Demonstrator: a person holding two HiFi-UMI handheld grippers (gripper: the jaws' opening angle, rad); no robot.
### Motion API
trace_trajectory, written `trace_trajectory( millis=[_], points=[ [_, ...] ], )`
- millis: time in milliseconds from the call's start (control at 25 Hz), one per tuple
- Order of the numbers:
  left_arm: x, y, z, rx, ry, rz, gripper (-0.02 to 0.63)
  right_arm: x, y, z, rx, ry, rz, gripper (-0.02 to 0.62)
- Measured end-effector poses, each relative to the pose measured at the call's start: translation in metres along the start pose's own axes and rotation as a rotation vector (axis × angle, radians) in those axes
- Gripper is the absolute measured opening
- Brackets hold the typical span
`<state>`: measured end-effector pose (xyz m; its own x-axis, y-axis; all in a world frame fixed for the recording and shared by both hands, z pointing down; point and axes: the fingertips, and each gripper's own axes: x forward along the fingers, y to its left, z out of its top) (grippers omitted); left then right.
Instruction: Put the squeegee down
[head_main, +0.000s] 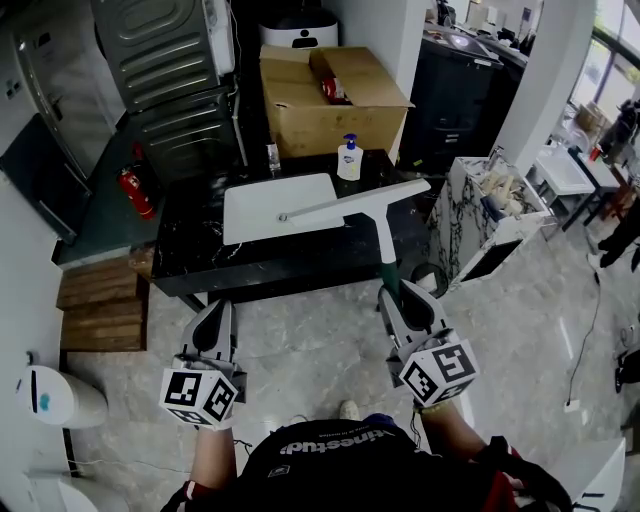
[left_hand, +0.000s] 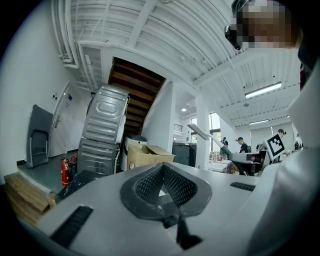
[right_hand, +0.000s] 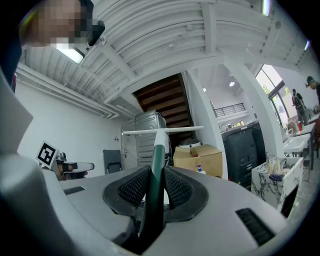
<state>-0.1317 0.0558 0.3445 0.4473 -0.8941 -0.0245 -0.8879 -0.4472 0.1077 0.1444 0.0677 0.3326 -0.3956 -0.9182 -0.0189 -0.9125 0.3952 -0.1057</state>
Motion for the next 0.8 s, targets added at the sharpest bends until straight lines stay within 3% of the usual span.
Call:
trace_trajectory(
  millis=[440, 800],
  points=[
    [0.047, -0.041, -0.017, 0.028, 0.035, 0.046, 0.013, 0.008, -0.088, -0.009, 0.046, -0.006, 0.005, 0.114],
    [0.102, 0.020, -0.034, -0.018, 0.056, 0.078, 0.013, 0.093, -0.087, -0.028, 0.062, 0.043, 0.042, 0.114]
  ],
)
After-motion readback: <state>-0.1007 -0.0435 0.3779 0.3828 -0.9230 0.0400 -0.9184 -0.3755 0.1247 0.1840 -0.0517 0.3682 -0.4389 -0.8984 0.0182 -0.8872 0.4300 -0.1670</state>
